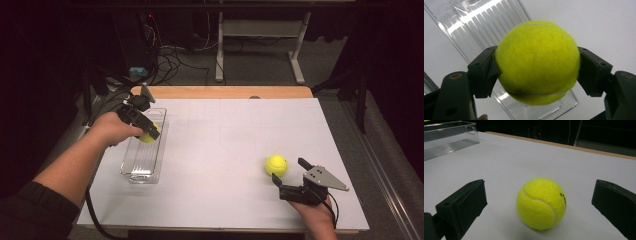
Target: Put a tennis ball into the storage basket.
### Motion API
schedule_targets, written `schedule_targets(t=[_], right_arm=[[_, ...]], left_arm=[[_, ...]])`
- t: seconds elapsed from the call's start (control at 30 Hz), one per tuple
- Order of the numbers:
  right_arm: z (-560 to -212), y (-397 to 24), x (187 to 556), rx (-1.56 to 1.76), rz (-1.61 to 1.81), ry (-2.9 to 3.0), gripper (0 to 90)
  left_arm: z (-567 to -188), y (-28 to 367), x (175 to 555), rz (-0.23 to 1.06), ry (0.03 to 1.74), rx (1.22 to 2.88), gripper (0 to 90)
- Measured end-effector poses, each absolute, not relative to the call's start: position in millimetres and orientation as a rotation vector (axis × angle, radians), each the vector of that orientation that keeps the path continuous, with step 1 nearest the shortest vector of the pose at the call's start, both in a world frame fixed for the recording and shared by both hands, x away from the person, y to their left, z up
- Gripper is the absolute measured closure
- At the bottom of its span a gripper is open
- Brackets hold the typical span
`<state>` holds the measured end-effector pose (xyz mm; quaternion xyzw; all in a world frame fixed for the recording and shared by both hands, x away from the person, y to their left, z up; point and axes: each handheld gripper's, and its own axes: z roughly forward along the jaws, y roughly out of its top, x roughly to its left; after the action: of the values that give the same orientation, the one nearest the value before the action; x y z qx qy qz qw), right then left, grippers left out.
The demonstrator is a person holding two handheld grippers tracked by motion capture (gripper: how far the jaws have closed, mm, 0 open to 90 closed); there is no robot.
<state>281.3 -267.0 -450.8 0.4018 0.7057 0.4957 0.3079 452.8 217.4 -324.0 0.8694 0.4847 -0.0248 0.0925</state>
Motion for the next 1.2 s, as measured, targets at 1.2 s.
schedule_targets(t=[1.2], right_arm=[[-451, -268, 281, 1.064, 1.31, 1.865, 0.0]], left_arm=[[-335, 232, 475, -0.048, 1.561, 2.555, 26.9]])
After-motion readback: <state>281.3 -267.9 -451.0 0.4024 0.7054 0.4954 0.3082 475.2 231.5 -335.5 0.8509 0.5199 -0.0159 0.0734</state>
